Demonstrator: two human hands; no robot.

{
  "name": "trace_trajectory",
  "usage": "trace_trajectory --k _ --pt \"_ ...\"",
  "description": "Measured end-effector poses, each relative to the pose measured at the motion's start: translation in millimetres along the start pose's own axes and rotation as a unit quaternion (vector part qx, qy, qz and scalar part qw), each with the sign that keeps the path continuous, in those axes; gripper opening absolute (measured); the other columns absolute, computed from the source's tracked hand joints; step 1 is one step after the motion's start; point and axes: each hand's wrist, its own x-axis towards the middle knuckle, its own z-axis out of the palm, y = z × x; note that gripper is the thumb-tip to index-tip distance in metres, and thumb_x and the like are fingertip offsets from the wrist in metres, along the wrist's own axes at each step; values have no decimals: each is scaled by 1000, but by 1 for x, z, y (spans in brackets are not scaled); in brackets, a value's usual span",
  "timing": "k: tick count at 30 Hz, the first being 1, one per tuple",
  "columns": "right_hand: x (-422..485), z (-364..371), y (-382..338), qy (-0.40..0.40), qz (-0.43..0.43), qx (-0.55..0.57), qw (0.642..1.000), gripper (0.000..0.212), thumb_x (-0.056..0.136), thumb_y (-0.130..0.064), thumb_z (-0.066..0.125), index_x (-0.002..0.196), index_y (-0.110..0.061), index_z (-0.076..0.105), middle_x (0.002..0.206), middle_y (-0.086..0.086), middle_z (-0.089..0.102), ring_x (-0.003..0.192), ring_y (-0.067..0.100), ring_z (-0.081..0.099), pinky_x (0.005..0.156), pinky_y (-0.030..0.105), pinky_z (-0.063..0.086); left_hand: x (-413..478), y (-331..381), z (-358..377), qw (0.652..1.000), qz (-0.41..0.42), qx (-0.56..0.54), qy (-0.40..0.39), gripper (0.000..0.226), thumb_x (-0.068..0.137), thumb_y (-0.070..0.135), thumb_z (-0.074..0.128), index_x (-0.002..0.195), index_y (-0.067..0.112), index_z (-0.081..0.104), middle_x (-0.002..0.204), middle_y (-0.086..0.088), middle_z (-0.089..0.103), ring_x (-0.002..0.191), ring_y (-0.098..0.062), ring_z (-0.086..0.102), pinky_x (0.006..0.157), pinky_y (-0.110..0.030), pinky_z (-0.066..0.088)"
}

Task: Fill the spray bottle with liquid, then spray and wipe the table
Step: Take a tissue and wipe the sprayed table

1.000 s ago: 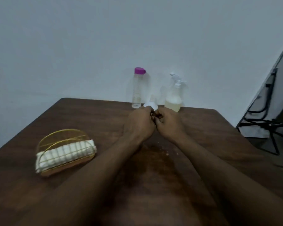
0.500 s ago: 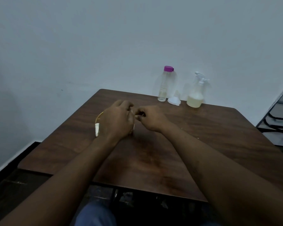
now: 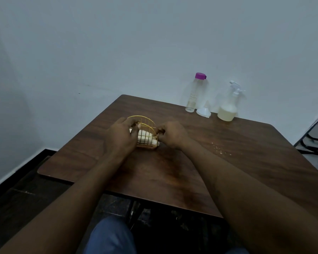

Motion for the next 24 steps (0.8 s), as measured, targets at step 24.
trace_trajectory --k 24 --pt "-43 -49 50 293 170 474 813 14 88 -5 71 86 -19 67 83 -7 70 72 6 62 71 25 49 -13 64 29 991 112 -31 72 36 85 12 68 119 22 75 120 -2 64 94 -25 65 66 -36 53"
